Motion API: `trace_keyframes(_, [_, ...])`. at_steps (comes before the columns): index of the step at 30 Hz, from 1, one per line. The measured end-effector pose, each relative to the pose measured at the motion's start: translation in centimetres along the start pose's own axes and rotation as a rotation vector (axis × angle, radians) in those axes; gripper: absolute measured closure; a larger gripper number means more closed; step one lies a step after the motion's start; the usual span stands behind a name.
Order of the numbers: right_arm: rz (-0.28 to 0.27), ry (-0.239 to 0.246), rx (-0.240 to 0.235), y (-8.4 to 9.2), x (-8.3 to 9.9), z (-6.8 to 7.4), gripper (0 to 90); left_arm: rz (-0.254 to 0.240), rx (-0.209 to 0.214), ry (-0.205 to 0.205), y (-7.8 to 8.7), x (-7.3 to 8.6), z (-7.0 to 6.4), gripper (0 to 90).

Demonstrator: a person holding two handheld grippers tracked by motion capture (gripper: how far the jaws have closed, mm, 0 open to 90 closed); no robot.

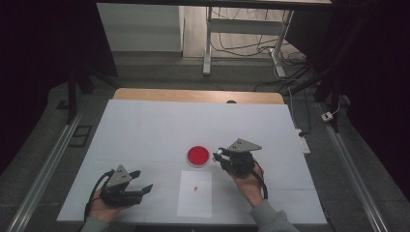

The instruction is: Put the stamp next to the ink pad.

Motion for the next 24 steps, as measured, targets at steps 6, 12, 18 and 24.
trace_keyframes(6, [0.037, 0.008, 0.012, -1.2, 0.0, -0.7, 66.8, -0.001, -0.002, 0.002, 0.0, 0.0, 0.1, 31.7])
trace_keyframes(12, [0.056, 0.001, 0.012, -2.0, -0.2, -1.3, 66.8, 0.002, 0.000, 0.002, 0.0, 0.0, 0.2, 31.6])
trace_keyframes(18, [0.074, -0.017, 0.015, -2.6, 0.1, -2.0, 66.7, 0.004, 0.000, 0.000, -0.1, 0.0, 0.2, 31.5])
trace_keyframes(24, [0.088, -0.027, 0.018, -3.2, 0.3, -2.5, 66.7, 0.007, 0.001, 0.000, -0.2, 0.1, 0.2, 31.5])
Point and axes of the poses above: each handheld gripper's, and its own axes: y roughly backward along the jaws, x roughly out of its underside, z roughly to its left, the point moved 3 cm from there along -y, roughly forward along the jaws, and after that the axes turned 13 degrees about -x, right-handed, at the moved point
